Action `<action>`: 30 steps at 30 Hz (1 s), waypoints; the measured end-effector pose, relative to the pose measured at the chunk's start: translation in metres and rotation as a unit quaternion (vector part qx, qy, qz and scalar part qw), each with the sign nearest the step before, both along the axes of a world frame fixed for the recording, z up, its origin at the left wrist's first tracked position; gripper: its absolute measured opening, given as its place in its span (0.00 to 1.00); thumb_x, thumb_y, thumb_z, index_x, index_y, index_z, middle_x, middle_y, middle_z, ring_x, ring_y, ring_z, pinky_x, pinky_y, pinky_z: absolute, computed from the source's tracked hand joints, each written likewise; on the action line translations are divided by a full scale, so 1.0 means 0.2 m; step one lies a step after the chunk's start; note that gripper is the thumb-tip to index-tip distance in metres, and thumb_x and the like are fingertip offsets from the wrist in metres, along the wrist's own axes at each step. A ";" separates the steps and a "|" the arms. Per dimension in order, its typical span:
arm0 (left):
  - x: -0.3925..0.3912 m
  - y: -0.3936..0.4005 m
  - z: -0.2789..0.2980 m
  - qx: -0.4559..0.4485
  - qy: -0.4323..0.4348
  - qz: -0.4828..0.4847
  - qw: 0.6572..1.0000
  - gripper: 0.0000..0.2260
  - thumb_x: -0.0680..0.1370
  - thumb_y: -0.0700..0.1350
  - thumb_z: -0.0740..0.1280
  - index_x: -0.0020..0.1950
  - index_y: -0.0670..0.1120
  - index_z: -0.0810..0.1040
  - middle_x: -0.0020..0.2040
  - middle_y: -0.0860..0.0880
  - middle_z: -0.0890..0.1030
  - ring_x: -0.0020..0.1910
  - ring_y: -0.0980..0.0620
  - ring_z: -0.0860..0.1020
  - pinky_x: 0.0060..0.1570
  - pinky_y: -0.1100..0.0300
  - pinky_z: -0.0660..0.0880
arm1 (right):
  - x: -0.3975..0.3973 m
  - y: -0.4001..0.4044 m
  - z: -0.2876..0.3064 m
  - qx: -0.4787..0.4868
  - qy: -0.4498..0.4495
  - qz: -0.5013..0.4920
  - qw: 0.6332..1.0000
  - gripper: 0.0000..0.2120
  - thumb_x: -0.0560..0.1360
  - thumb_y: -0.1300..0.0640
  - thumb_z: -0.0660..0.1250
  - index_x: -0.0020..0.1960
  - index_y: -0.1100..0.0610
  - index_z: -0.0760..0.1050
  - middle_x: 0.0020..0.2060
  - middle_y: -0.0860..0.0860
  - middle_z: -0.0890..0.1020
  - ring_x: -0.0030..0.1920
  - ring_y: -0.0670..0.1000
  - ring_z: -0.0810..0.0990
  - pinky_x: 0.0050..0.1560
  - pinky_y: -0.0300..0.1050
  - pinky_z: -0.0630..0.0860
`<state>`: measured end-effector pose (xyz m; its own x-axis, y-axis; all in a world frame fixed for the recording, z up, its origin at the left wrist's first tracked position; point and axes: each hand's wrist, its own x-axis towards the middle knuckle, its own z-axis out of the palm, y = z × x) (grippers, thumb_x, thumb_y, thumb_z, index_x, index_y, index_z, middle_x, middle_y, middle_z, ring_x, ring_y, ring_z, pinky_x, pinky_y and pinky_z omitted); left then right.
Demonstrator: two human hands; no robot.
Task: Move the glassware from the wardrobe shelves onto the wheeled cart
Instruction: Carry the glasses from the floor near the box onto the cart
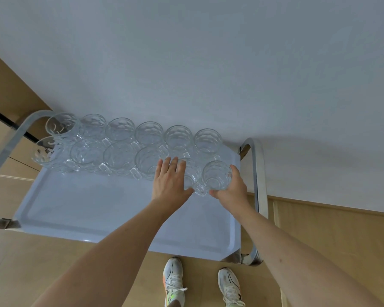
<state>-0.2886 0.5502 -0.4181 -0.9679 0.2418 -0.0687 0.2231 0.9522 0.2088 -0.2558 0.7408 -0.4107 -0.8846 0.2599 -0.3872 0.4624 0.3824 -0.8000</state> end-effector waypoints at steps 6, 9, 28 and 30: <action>-0.01 -0.02 -0.01 -0.014 -0.005 -0.005 1.000 0.40 0.74 0.64 0.70 0.79 0.48 0.58 0.81 0.44 0.59 0.81 0.41 0.51 0.80 0.45 0.43 | -0.03 0.03 -0.01 -0.008 -0.018 0.034 0.999 0.52 0.69 0.60 0.81 0.82 0.51 0.51 0.76 0.53 0.66 0.75 0.54 0.65 0.69 0.45 0.66; -0.02 -0.03 0.00 -0.020 -0.003 -0.008 1.000 0.40 0.75 0.64 0.69 0.79 0.48 0.57 0.81 0.44 0.59 0.82 0.41 0.50 0.80 0.45 0.42 | -0.05 0.03 -0.01 -0.014 -0.026 0.034 0.999 0.54 0.69 0.61 0.81 0.82 0.49 0.50 0.77 0.53 0.65 0.76 0.54 0.64 0.67 0.43 0.65; -0.13 -0.07 0.01 -0.047 -0.021 -0.012 0.999 0.41 0.77 0.64 0.67 0.81 0.47 0.51 0.83 0.45 0.52 0.82 0.40 0.44 0.80 0.44 0.41 | -0.12 0.02 -0.01 -0.018 -0.025 0.057 0.998 0.47 0.69 0.60 0.81 0.79 0.47 0.58 0.73 0.50 0.69 0.71 0.54 0.69 0.62 0.45 0.72; -0.13 -0.06 0.01 -0.045 -0.030 -0.013 0.998 0.41 0.78 0.63 0.67 0.81 0.47 0.50 0.83 0.44 0.51 0.82 0.41 0.43 0.80 0.43 0.42 | -0.12 0.02 -0.01 -0.024 -0.027 0.052 0.998 0.48 0.69 0.61 0.80 0.79 0.47 0.57 0.73 0.50 0.69 0.71 0.54 0.69 0.61 0.44 0.72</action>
<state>-0.3140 0.5383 -0.4154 -0.9548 0.2575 -0.1484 0.2381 0.9616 0.1364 -0.2794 0.7442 -0.4119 -0.8833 0.1483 -0.4448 0.4654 0.3923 -0.7934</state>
